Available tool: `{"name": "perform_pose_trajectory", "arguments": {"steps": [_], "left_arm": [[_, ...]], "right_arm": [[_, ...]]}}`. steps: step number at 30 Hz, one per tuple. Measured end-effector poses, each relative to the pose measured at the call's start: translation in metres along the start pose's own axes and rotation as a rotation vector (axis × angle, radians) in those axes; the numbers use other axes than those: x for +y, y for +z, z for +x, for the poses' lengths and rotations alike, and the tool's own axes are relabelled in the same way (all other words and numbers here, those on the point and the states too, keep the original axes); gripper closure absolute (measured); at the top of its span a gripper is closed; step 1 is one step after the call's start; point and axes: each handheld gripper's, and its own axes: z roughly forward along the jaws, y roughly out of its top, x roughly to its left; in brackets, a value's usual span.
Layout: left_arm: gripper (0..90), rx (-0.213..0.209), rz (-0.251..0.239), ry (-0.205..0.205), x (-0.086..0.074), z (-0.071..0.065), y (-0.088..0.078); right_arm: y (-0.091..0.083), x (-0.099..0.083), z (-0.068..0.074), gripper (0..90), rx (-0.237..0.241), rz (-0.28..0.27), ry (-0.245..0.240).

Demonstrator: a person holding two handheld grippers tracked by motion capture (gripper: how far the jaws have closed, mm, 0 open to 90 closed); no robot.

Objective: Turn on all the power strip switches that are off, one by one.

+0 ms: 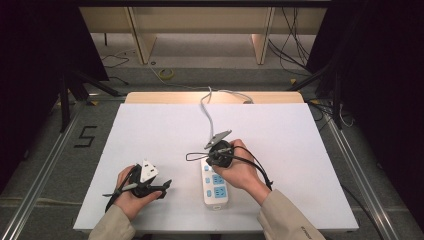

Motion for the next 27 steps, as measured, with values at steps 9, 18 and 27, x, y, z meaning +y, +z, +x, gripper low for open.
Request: {"name": "perform_pose_trajectory", "arguments": {"steps": [9, 18, 27], "left_arm": [[25.4, 0.000, -0.002, 0.001, 0.000, 0.000, 0.000], [25.3, -0.002, 0.001, 0.002, 0.000, 0.000, 0.000], [25.3, -0.001, 0.000, 0.001, 0.000, 0.000, 0.000]], "right_arm": [[0.005, 0.001, 0.000, 90.0, 0.003, 0.003, 0.004], [0.013, 0.002, 0.000, 90.0, 0.009, 0.023, 0.008], [0.022, 0.003, 0.001, 90.0, 0.014, 0.041, 0.009]]}}
